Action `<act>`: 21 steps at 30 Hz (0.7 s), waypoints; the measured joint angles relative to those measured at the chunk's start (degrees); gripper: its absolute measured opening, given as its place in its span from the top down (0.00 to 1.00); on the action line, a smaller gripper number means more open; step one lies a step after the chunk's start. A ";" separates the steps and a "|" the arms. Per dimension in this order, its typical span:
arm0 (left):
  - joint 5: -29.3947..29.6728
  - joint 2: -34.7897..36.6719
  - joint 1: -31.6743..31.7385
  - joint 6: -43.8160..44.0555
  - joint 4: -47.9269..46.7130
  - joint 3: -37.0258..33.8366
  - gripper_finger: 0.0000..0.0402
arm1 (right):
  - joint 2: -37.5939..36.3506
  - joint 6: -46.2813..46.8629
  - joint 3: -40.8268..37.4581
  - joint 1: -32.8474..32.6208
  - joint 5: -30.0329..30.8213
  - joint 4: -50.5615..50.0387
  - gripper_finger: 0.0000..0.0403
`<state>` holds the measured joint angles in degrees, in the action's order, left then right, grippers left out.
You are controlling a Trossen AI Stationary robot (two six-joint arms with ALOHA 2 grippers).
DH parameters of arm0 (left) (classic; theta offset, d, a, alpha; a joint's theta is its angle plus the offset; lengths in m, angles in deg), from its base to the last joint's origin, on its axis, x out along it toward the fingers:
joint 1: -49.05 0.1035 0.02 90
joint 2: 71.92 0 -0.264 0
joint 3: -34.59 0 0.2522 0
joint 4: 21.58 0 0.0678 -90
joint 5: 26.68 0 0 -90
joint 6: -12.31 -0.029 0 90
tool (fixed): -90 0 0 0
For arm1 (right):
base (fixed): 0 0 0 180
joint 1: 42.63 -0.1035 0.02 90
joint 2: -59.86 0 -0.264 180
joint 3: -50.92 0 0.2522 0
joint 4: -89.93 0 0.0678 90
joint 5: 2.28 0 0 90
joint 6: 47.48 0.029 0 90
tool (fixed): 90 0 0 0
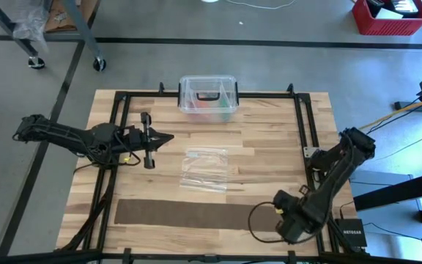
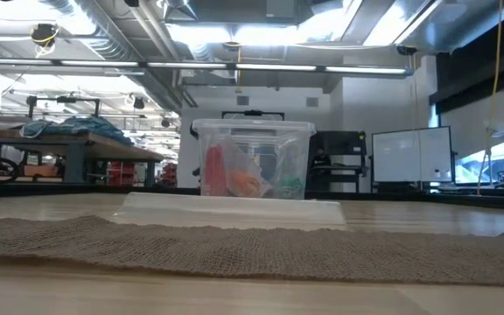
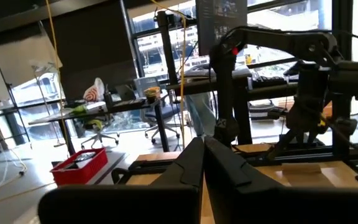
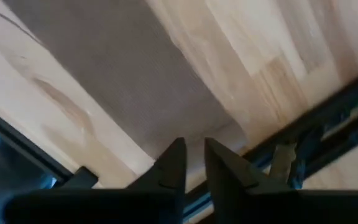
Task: Roll bandage
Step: Roll the brown bandage
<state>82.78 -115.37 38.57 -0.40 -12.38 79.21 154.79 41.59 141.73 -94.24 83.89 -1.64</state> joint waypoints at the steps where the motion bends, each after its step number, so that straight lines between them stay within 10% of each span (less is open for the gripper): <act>1: 0.00 0.00 0.00 0.38 0.02 0.00 0.99 | 0.32 1.45 0.00 -0.69 0.00 -0.27 0.77; 10: -0.01 0.00 0.02 6.24 -0.04 0.00 0.99 | 0.70 13.53 -6.27 -5.52 -3.67 3.73 0.51; 21: 0.00 -0.06 0.02 9.46 -0.09 0.00 0.99 | 0.72 18.95 -17.84 -6.23 -8.37 17.91 0.49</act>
<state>82.79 -115.42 38.59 9.06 -12.47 79.21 155.52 60.54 123.90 -100.47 75.52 16.27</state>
